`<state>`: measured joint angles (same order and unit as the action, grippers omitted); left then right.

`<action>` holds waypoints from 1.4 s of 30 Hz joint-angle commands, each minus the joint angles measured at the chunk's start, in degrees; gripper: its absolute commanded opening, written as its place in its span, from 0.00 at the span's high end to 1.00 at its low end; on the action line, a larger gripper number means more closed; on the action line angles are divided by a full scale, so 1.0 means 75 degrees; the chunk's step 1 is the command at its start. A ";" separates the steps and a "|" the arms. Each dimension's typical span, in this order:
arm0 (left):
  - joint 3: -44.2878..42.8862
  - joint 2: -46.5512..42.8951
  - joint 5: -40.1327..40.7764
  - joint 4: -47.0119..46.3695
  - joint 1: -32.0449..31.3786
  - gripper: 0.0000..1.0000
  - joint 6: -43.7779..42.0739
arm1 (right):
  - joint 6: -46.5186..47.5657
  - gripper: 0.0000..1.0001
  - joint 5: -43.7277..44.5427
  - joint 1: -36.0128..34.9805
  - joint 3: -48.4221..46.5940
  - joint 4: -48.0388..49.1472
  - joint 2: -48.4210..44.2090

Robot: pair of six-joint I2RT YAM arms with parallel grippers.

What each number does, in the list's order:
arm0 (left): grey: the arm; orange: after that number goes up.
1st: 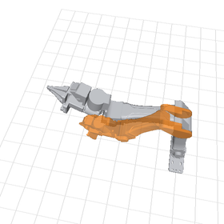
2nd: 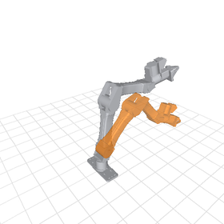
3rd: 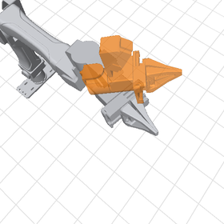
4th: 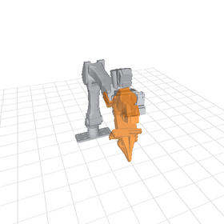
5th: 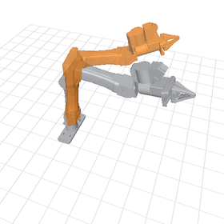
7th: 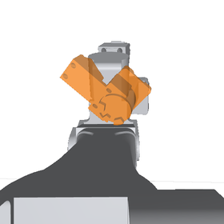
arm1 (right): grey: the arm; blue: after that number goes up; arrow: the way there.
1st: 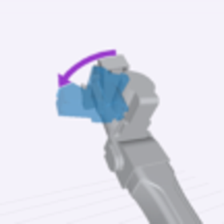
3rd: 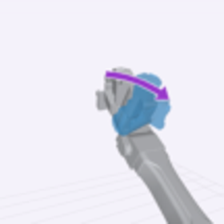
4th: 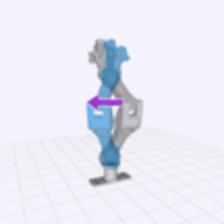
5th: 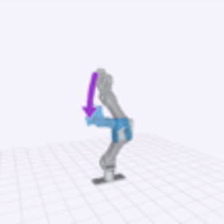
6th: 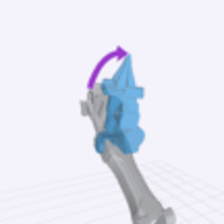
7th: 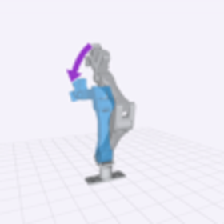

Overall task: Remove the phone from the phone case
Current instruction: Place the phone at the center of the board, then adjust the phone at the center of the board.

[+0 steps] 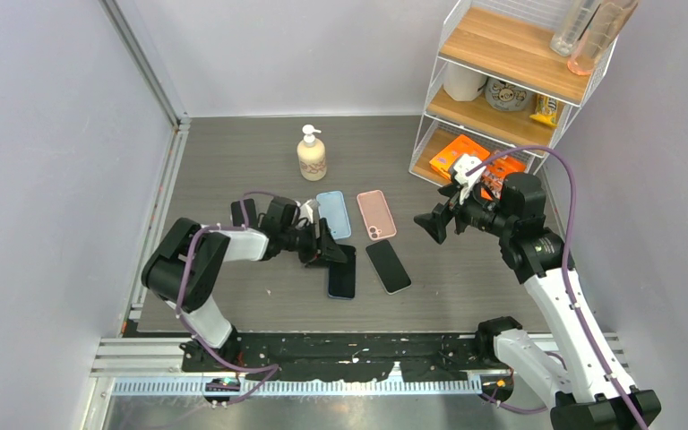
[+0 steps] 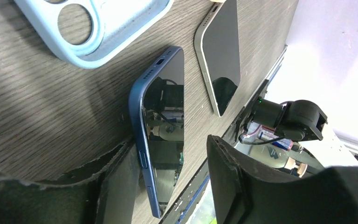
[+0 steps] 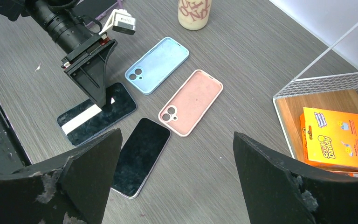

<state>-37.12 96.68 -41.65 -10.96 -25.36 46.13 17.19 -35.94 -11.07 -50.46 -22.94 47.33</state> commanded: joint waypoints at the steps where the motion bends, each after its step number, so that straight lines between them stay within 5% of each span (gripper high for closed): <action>1: -0.0141 -0.0214 0.0588 0.0609 0.0065 0.35 -0.0536 | -0.0028 0.04 -0.0099 0.0034 -0.0004 0.0353 -0.0089; 7: -0.0179 -0.1078 0.1531 0.1410 0.0109 0.01 -0.1015 | 0.0034 0.04 -0.0197 0.0032 -0.0060 0.0340 -0.0026; 22: -0.0975 -0.2211 0.1224 0.2864 0.0995 0.01 -0.1811 | 0.0033 0.05 -0.0091 0.0071 0.0070 0.0303 0.0034; 26: -0.1451 -0.2804 0.1920 0.3725 0.1105 0.00 -0.2660 | 0.0396 0.04 -0.0121 0.0069 0.0099 0.0255 0.0108; 35: -0.3017 -0.3111 0.5326 0.6245 0.1561 0.01 -0.4780 | 0.0282 0.05 0.0097 0.0070 0.0835 0.1083 -0.0047; 42: -0.3825 -0.2054 0.5854 0.7107 0.2496 0.01 -0.5002 | 0.0357 0.05 -0.0076 0.0070 0.0882 0.1049 -0.0110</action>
<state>-62.41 76.42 -2.26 35.99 -9.47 11.33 19.33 -35.64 -10.76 -43.48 -18.44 47.92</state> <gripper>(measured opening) 0.994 0.955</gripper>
